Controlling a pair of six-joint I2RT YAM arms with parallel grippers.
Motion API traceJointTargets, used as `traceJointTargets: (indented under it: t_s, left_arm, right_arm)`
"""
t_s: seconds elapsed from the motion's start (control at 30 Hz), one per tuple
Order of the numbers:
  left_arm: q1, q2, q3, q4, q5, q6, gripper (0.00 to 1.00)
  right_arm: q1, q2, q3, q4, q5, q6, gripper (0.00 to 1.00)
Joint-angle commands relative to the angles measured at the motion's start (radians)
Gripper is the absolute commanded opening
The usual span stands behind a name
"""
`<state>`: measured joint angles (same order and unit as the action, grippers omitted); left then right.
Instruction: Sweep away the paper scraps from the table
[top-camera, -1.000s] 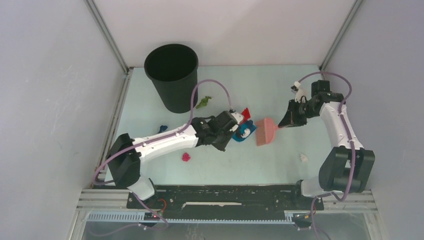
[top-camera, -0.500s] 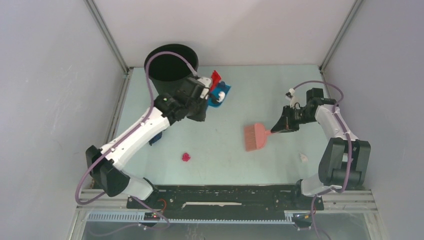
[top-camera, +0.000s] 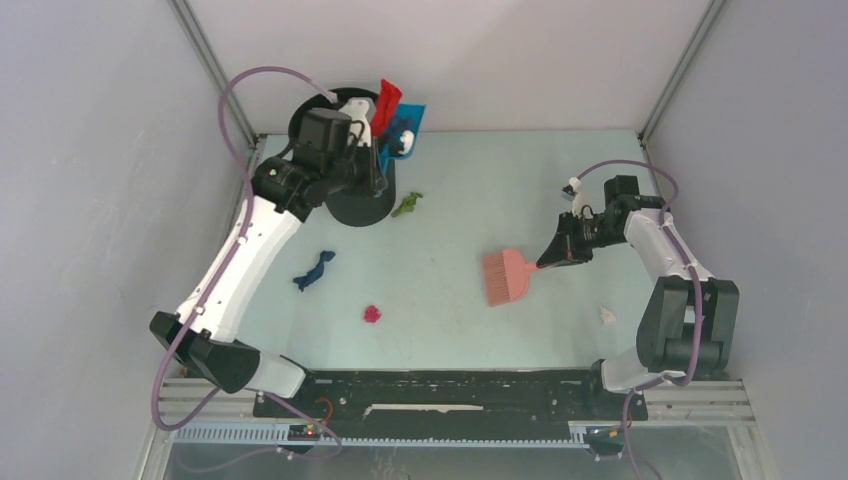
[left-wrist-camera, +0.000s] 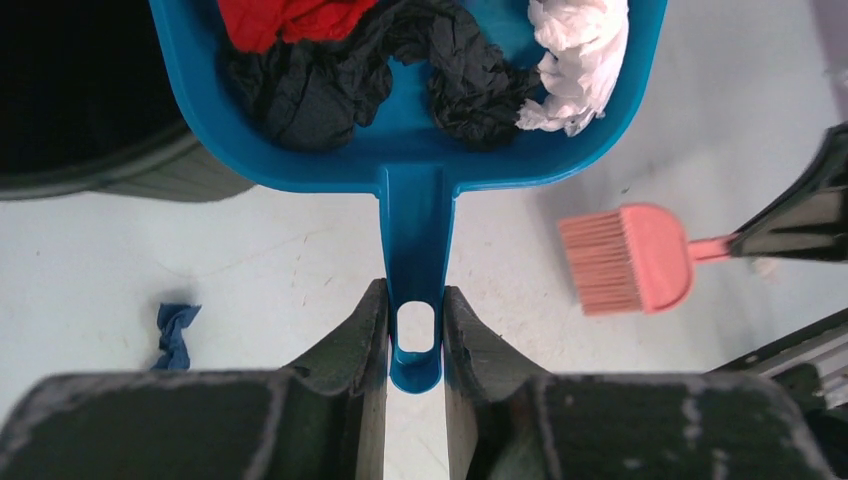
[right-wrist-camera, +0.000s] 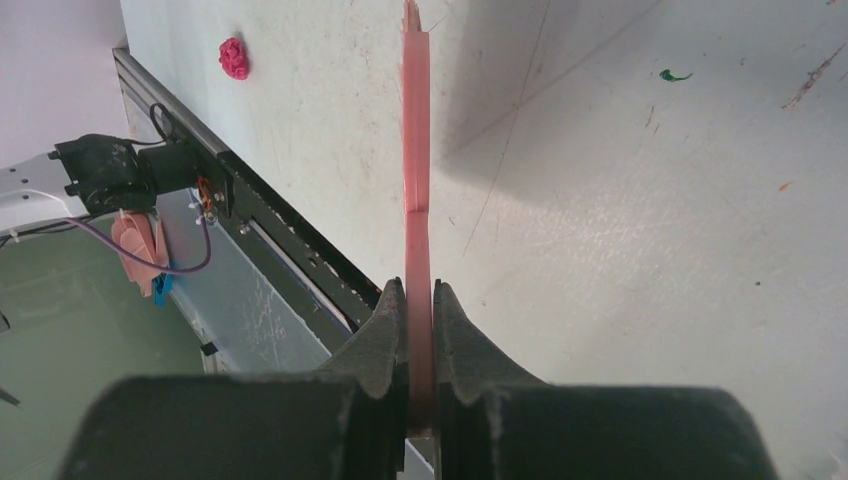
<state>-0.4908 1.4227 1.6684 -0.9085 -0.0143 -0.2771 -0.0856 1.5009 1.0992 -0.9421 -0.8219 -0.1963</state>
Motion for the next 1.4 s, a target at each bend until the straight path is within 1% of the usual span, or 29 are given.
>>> traceJointTargets:
  t_s: [0.0,0.07,0.17,0.3,0.4,0.63,0.73,0.83,0.87,0.9,0.93,1.03,1.2,1.3,1.37]
  left_arm:
    - [0.052,0.019,0.108,0.028,0.114,-0.036,0.00]
    - [0.085,0.035,0.136,0.046,0.150,-0.059,0.00]
    - [0.133,0.036,0.133,0.113,0.228,-0.120,0.00]
    - [0.190,0.021,0.101,0.234,0.320,-0.212,0.00]
    - [0.233,-0.001,0.042,0.355,0.393,-0.302,0.00]
    - [0.293,-0.088,-0.229,0.799,0.571,-0.647,0.00]
    - [0.312,-0.121,-0.339,1.000,0.595,-0.777,0.00]
    - [0.348,-0.146,-0.473,1.230,0.605,-0.942,0.00]
    - [0.359,-0.146,-0.506,1.331,0.611,-1.001,0.00]
    - [0.370,-0.139,-0.530,1.377,0.620,-1.055,0.00]
    - [0.378,-0.129,-0.553,1.471,0.629,-1.112,0.00]
    - [0.390,-0.087,-0.606,1.685,0.649,-1.276,0.00]
    - [0.393,0.005,-0.674,2.048,0.616,-1.570,0.00]
    - [0.392,0.056,-0.698,2.213,0.585,-1.697,0.00]
    - [0.391,0.075,-0.707,2.277,0.570,-1.749,0.00]
  right_arm:
    - [0.015,0.006,0.007,0.004,-0.010,-0.025,0.00]
    - [0.017,0.009,0.006,0.001,-0.009,-0.028,0.00]
    - [0.018,0.012,0.006,0.000,-0.009,-0.030,0.00]
    - [0.021,0.013,0.007,-0.001,-0.005,-0.031,0.00]
    - [0.025,0.012,0.006,-0.003,-0.002,-0.033,0.00]
    - [0.027,0.009,0.006,-0.003,0.007,-0.034,0.00]
    - [0.028,0.010,0.006,-0.003,0.009,-0.034,0.00]
    - [0.029,0.011,0.006,-0.004,0.011,-0.037,0.00]
    - [0.030,0.011,0.006,-0.004,0.013,-0.037,0.00]
    - [0.030,0.012,0.006,-0.004,0.013,-0.037,0.00]
    - [0.030,0.012,0.006,-0.004,0.015,-0.037,0.00]
    - [0.030,0.012,0.005,-0.006,0.016,-0.038,0.00]
    - [0.030,0.011,0.006,-0.007,0.017,-0.038,0.00]
    - [0.030,0.014,0.006,-0.009,0.017,-0.040,0.00]
    - [0.032,0.017,0.006,-0.008,0.018,-0.040,0.00]
